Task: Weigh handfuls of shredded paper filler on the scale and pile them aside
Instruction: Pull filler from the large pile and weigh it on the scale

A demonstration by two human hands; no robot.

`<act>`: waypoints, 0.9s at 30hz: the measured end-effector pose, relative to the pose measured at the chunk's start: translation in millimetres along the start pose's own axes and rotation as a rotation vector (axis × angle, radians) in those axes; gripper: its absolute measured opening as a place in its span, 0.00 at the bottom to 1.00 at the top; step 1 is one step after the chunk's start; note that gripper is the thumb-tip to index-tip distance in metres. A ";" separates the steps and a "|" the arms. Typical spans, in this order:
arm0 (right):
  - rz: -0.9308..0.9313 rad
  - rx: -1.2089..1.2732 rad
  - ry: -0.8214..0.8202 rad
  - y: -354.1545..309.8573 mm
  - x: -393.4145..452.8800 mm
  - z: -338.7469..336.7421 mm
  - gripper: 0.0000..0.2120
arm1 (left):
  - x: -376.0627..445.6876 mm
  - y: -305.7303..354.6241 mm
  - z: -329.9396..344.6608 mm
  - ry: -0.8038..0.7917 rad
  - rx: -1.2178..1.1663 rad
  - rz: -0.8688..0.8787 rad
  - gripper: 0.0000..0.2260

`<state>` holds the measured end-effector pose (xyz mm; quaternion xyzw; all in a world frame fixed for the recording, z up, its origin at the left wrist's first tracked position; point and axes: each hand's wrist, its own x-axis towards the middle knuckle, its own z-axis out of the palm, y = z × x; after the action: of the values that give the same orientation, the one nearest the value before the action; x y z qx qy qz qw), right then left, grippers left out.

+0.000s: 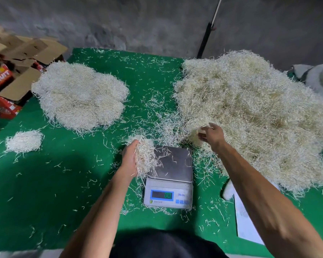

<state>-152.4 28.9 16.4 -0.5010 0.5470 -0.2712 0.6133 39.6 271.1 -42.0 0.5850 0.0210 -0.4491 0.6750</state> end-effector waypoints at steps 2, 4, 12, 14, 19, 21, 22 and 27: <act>-0.088 -0.312 0.018 -3.7 -0.5 2.6 0.34 | -1.5 1.8 13.2 0.024 -0.015 -0.057 0.40; -0.208 -1.060 0.113 -5.5 -2.5 3.4 0.32 | 0.5 3.4 22.2 0.074 -0.008 -0.078 0.39; -0.240 -0.719 -0.643 -0.1 -70.3 42.8 0.41 | -9.5 12.6 60.6 -0.236 -0.067 -0.050 0.35; -0.196 -0.592 -0.714 23.1 -78.2 50.5 0.43 | -15.0 15.1 69.7 -0.259 -0.154 0.001 0.27; -0.089 -0.197 -0.333 52.3 -70.4 37.8 0.25 | -10.1 -4.0 40.3 -0.030 0.280 0.005 0.43; -0.077 -0.190 -0.244 62.9 -65.6 28.0 0.22 | -8.6 -11.6 26.4 0.032 0.374 0.031 0.48; -0.085 -0.220 -0.213 68.8 -65.4 24.4 0.20 | -7.4 -16.0 21.8 0.035 0.390 0.042 0.48; -0.172 -0.358 -0.156 98.5 -65.0 9.8 0.09 | -10.7 -34.5 10.6 0.024 0.524 0.060 0.47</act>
<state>-180.9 123.8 -48.3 -0.6661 0.4927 -0.1814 0.5298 6.2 271.7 -59.4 0.7455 -0.1053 -0.4121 0.5132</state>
